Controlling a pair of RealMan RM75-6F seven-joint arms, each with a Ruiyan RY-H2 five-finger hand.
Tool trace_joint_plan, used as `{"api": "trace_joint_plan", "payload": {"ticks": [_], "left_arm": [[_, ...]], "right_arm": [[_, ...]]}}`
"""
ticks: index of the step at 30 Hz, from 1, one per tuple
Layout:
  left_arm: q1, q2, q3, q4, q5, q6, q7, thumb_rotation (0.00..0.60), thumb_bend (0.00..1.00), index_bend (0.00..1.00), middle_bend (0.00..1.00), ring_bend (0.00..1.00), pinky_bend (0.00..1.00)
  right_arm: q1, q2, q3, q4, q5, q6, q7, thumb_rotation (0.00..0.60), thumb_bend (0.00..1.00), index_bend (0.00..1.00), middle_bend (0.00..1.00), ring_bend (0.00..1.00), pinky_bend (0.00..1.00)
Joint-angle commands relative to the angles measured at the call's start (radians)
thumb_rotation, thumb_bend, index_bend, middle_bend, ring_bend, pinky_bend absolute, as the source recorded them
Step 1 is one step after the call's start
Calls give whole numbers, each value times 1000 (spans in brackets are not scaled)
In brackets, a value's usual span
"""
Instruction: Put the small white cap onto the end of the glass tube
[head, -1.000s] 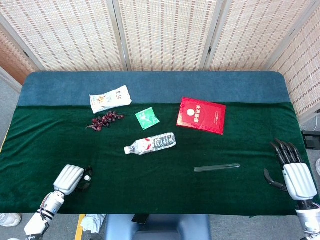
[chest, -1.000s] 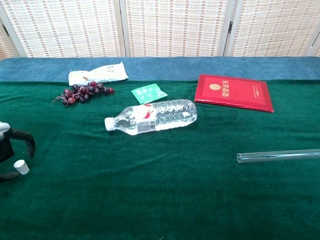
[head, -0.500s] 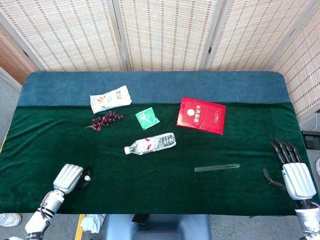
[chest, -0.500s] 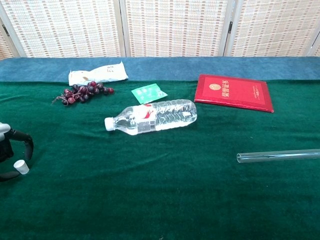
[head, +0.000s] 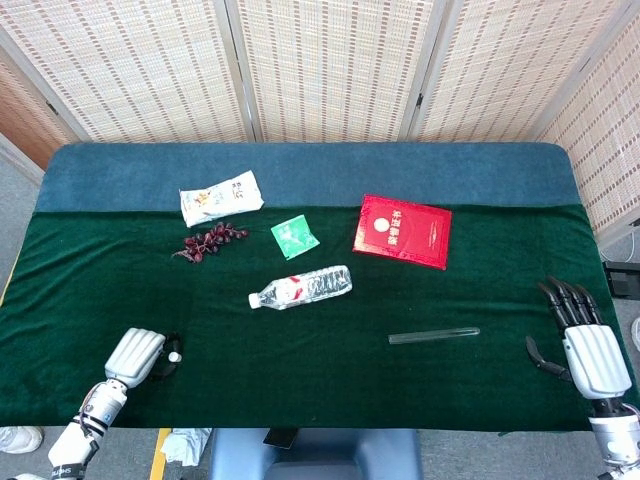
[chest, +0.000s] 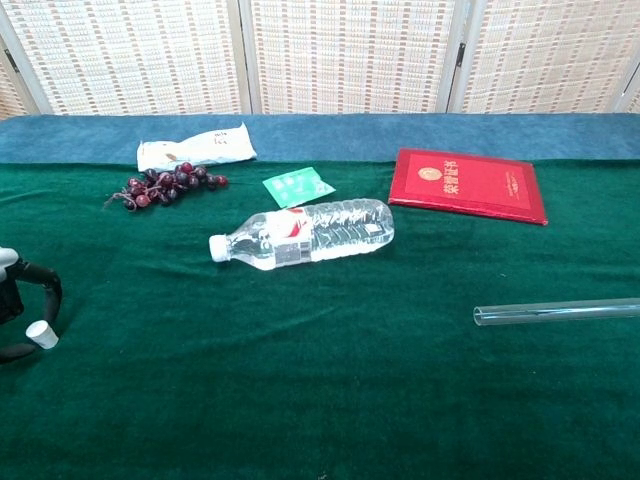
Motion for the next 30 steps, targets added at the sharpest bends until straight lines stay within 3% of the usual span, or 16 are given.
{"api": "trace_joint_plan", "payload": {"ticks": [1,13,18,21,24,26,30], "left_arm": [[-1,1,0,0,-1,-1,1,600,363,529,1000,923,949],[-6,24,-11,-24,9,14,-39,600,462,600,1000,922,949],[-6,66,-26,-79,16,40,-60,600,464,604,1000,923,949],[-6,89,-33,-111,21,54,-69,600,463,608,1000,923,949],[-6,106,-33,-135,27,62,-67,600,463,610,1000,922,949],[-4,112,-32,-147,28,63,-69,600,463,611,1000,922,949],[-2,115,-27,-155,25,59,-73,600,463,611,1000,922,949]], "right_arm": [[1,-1,0,2,1,-2,0,474,503,0,51,26,0],[8,4,-4,-3,-7,-11,-13,472,502,0,53,45,0],[28,8,-9,-36,-14,-49,-52,476,503,0,107,104,16],[50,-1,-7,-53,-19,-79,-103,474,503,30,215,236,181],[75,-18,-1,-62,-11,-116,-147,473,499,162,390,484,477],[99,-31,3,-61,2,-160,-160,474,447,230,525,722,698],[144,-65,10,-43,32,-242,-191,475,364,279,719,947,885]]}}
